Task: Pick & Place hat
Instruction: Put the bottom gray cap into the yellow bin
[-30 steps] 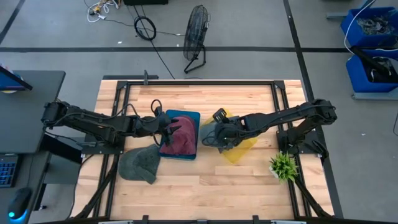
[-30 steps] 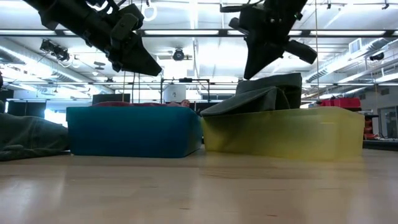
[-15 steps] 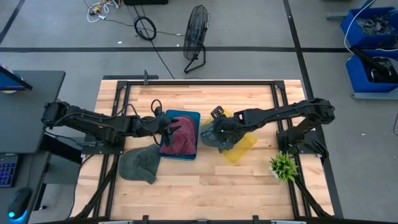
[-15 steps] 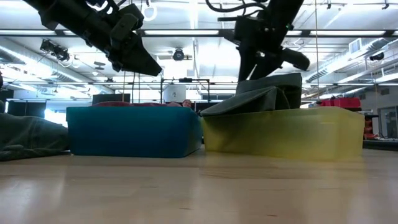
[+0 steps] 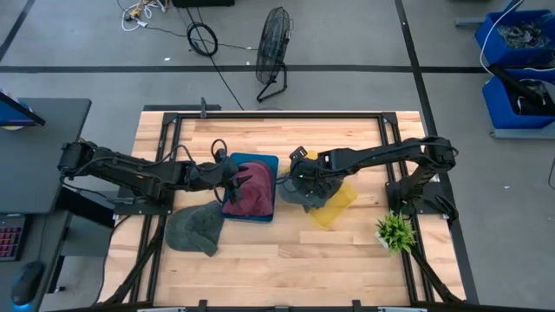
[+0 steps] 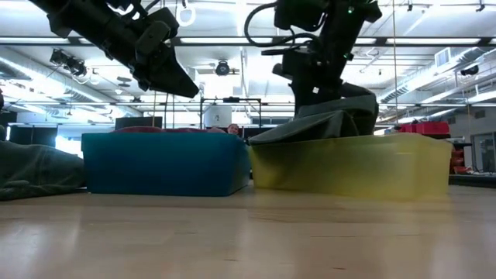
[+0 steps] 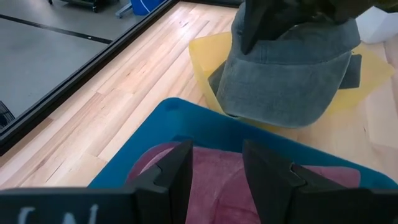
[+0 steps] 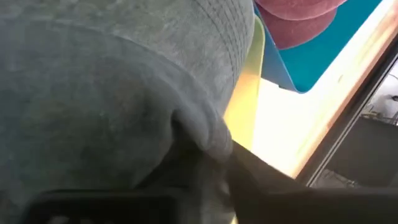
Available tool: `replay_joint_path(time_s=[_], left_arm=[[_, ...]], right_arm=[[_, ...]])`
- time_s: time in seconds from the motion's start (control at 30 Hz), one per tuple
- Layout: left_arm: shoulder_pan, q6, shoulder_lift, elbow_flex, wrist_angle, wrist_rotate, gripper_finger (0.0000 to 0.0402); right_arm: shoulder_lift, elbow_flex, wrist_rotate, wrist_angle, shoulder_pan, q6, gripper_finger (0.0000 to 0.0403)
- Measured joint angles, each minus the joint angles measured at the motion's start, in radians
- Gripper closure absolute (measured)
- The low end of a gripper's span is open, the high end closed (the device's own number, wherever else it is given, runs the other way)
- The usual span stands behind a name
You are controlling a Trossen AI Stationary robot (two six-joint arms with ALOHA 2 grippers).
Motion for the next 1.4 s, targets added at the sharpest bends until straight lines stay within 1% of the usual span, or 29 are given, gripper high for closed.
replay_joint_path(time_s=[0.07, 0.1, 0.2, 0.33, 0.53, 0.63, 0.7, 0.77, 0.87, 1.07, 1.17, 1.27, 1.33, 1.4], left_arm=[[0.000, -0.003, 0.000, 0.000, -0.007, 0.000, 0.0257], [0.000, -0.002, 0.000, 0.000, -0.008, 0.000, 0.0257], [0.000, -0.002, 0.000, 0.000, -0.008, 0.000, 0.0257], [0.000, -0.003, 0.000, 0.000, -0.009, 0.000, 0.0257], [0.000, -0.010, 0.000, 0.000, -0.010, 0.000, 0.0257], [0.000, -0.015, 0.000, 0.000, -0.010, 0.000, 0.0257], [0.000, -0.016, 0.000, 0.000, -0.010, 0.000, 0.0257], [0.000, -0.017, 0.000, 0.000, -0.010, 0.000, 0.0257], [0.000, -0.018, 0.000, 0.000, -0.009, 0.000, 0.0257], [0.000, -0.042, 0.000, 0.000, -0.012, 0.000, 0.0257], [0.000, -0.037, 0.000, 0.000, -0.012, 0.000, 0.0257], [0.000, -0.037, 0.000, 0.000, -0.012, 0.000, 0.0257], [0.000, -0.037, 0.000, 0.000, -0.011, 0.000, 0.0257], [0.000, -0.037, 0.000, 0.000, -0.012, 0.000, 0.0257]], right_arm=[[-0.005, 0.000, -0.003, -0.015, 0.000, 0.020, 0.0383], [-0.010, 0.000, -0.001, -0.033, 0.002, 0.032, 0.0391], [-0.035, 0.000, 0.026, -0.086, 0.014, 0.109, 0.0389], [-0.082, 0.021, 0.083, -0.188, 0.050, 0.220, 0.0397], [-0.162, 0.106, 0.109, -0.292, 0.107, 0.576, 0.0398], [-0.187, 0.111, 0.150, -0.335, 0.137, 0.790, 0.0399], [-0.188, 0.111, 0.150, -0.342, 0.149, 0.969, 0.0399], [-0.181, 0.111, 0.152, -0.346, 0.159, 1.082, 0.0399], [-0.164, 0.075, 0.178, -0.304, 0.166, 1.106, 0.0400], [-0.123, -0.056, 0.199, -0.231, 0.161, 1.098, 0.0400], [-0.108, -0.118, 0.238, -0.185, 0.163, 1.099, 0.0401], [-0.099, -0.169, 0.260, -0.106, 0.162, 1.042, 0.0401], [-0.087, -0.197, 0.239, -0.032, 0.163, 1.004, 0.0401], [-0.069, -0.225, 0.221, 0.007, 0.163, 0.939, 0.0401]])
